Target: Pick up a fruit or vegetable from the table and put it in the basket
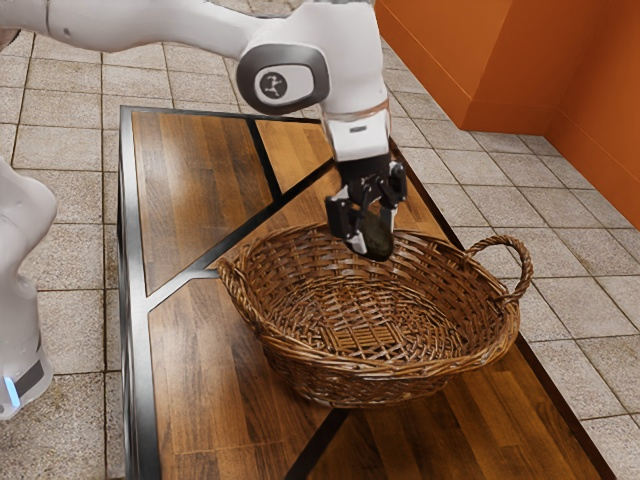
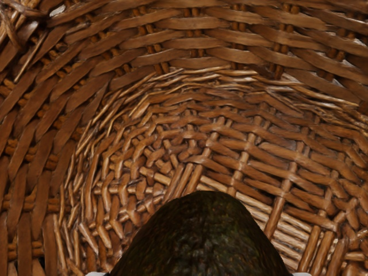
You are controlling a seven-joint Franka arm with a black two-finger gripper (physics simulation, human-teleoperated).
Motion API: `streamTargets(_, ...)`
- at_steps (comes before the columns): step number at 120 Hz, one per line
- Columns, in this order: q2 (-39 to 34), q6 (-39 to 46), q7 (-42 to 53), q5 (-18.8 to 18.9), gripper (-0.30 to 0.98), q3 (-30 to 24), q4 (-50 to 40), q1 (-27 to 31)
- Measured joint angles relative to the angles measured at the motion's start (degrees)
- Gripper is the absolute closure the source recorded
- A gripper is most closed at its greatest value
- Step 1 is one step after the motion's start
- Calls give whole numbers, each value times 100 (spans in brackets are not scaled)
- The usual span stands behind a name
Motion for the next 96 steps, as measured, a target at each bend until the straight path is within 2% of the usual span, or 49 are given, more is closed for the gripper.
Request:
streamTargets(14,108,67,-138,-68,40,-13,6,-3)
streamTargets(28,199,90,-200,-214,18,-16,2,-5)
streamTargets(44,206,96,-242,-310,7,-4,0,99)
streamTargets(53,356,107,-265,-352,4,17,-53,674)
streamTargets(61,394,206,-495,-707,3,33,-2,1211)
streamTargets(70,471,129,-1577,-739,1,45,319,1740)
streamTargets(81,1124,-520,-3506,-654,1,193,1640,2312)
streamTargets(87,1488,-1006,-4580,-602,0,176,2381,2433)
streamTargets(96,1668,-1582,-6096,-538,0,183,2779,2439)
